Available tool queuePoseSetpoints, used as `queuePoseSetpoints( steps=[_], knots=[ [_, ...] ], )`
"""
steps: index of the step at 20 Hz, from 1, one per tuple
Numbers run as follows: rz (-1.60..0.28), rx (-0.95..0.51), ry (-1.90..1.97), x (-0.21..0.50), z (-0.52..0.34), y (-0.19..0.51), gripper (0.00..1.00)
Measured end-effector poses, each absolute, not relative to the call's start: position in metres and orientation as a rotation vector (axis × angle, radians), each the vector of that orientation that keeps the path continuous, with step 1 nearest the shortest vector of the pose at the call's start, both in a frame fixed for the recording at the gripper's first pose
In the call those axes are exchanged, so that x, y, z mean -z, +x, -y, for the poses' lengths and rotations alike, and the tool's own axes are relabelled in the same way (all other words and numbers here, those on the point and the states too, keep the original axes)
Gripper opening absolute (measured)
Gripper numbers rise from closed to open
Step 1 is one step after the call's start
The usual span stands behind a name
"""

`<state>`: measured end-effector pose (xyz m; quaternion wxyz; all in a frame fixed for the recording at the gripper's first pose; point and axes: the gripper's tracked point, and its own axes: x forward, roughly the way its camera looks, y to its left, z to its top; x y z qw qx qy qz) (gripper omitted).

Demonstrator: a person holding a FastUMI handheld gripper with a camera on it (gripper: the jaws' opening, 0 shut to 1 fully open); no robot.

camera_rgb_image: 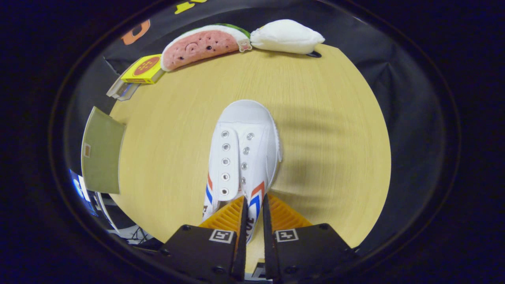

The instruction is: Open the storage box then place both shoes into the box .Put the left shoe in first, then the right shoe, with the right side of both shoes facing outward in a uniform manner.

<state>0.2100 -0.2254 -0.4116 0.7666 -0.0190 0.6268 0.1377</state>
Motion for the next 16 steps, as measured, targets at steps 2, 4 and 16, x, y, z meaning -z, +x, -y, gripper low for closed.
queuePoseSetpoints(
  steps=[2,4,16],
  knots=[
    [-1.352,-0.279,0.008,0.408,0.223,0.209,0.08],
    [-1.371,-0.286,0.052,0.402,0.211,0.196,0.07],
    [-1.227,-0.285,0.245,0.226,0.069,0.118,0.06]
  ],
)
